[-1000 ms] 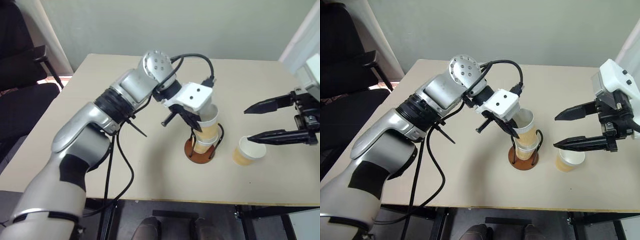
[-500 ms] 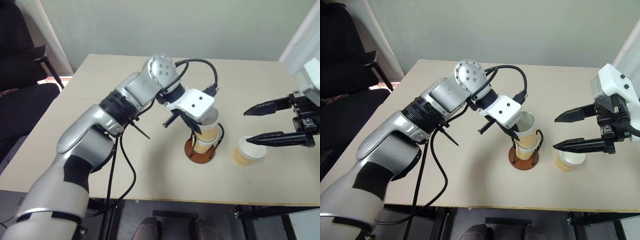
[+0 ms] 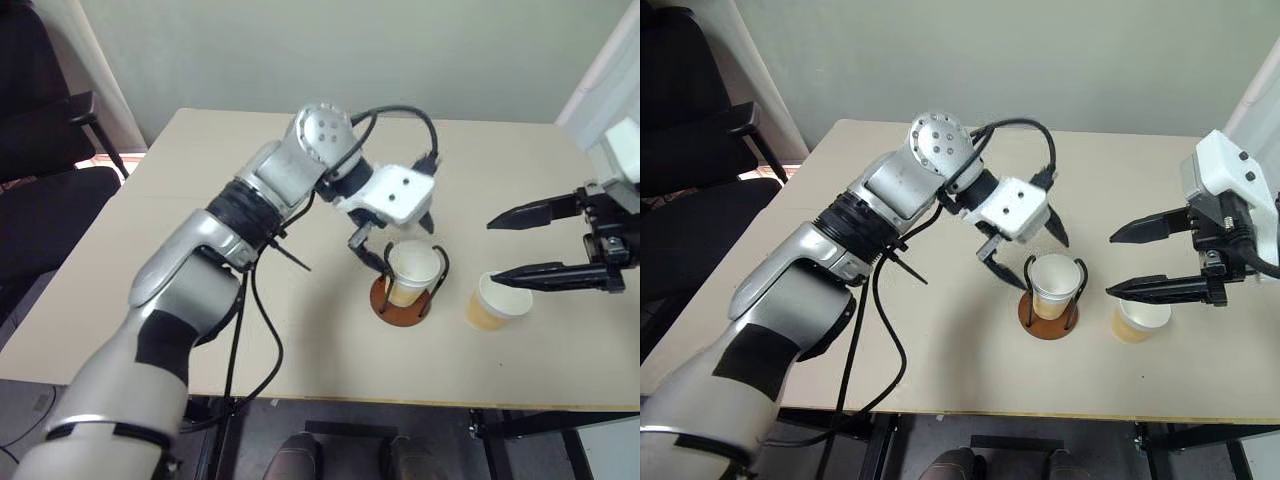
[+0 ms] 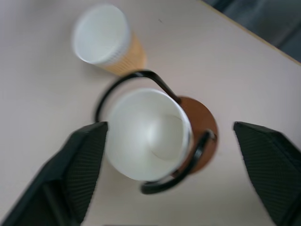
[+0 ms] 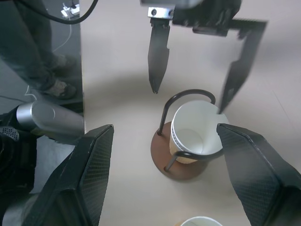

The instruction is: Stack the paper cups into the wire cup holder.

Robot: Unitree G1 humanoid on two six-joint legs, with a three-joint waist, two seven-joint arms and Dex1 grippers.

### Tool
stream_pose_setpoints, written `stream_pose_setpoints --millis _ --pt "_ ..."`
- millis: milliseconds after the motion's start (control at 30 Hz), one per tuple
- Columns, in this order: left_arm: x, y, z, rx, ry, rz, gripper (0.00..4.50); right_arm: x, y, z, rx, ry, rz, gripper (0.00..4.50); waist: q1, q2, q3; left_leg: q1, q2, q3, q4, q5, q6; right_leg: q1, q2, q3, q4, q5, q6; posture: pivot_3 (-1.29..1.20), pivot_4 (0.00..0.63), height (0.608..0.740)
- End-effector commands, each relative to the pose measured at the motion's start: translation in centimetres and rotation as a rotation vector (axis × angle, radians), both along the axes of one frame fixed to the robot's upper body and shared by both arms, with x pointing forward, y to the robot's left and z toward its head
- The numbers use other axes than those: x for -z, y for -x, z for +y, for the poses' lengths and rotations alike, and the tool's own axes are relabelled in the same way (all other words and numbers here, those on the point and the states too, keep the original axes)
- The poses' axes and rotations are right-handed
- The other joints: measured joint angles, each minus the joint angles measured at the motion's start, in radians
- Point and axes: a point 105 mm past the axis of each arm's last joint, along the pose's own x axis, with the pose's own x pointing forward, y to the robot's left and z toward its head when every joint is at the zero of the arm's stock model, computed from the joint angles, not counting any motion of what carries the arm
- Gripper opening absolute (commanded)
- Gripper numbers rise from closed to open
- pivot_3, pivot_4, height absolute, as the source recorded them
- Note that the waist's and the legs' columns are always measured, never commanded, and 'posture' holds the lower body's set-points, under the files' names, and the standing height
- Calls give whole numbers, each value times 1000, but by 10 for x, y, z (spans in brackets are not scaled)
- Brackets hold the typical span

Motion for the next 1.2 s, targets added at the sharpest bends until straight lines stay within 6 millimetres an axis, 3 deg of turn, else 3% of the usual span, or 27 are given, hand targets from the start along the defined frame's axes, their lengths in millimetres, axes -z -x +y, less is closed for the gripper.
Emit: stream_pose_setpoints --millis 33,200,333,433,667,967,1067,1200 --pt "-35 -4 12 -65 152 47 4477 1 1 1 58 -9 -49 3632 0 1 0 0 0 0 0 0 0 0 0 0 0 0 0 0 150 740" --pt "-41 -13 55 -199 287 191 4477 39 -11 -15 215 110 -37 3632 -1 2 -1 2 0 0 -1 0 0 1 0 0 0 0 0 0 150 740" --pt "-37 -7 77 -245 298 240 4477 51 -12 -25 229 182 -38 3632 -3 3 -2 2 0 0 1 0 0 1 0 1 0 0 1 0 150 740" --pt "-21 -5 98 -303 248 244 4477 61 -12 -26 186 245 -20 3632 -1 3 -2 2 -1 0 2 0 1 2 1 1 0 0 1 0 150 740" --pt "-11 4 111 -316 214 251 4477 80 -16 -31 94 381 -2 3632 -2 3 -2 5 -1 -1 4 -1 3 6 0 2 0 1 1 0 150 740" --pt "-10 1 112 -335 210 246 4477 106 -32 -46 82 490 16 3632 -4 3 -2 7 0 0 3 -1 4 8 0 3 0 1 1 0 150 740" --pt "-10 0 112 -338 209 240 4500 115 -32 -49 74 515 31 3013 -5 3 -2 7 0 0 3 -2 5 8 0 3 -1 1 1 0 150 740" --pt "-9 -1 112 -342 206 233 4500 121 -33 -49 63 526 35 1714 -5 3 -2 7 0 0 3 -2 5 8 0 3 -1 1 1 0 150 740"
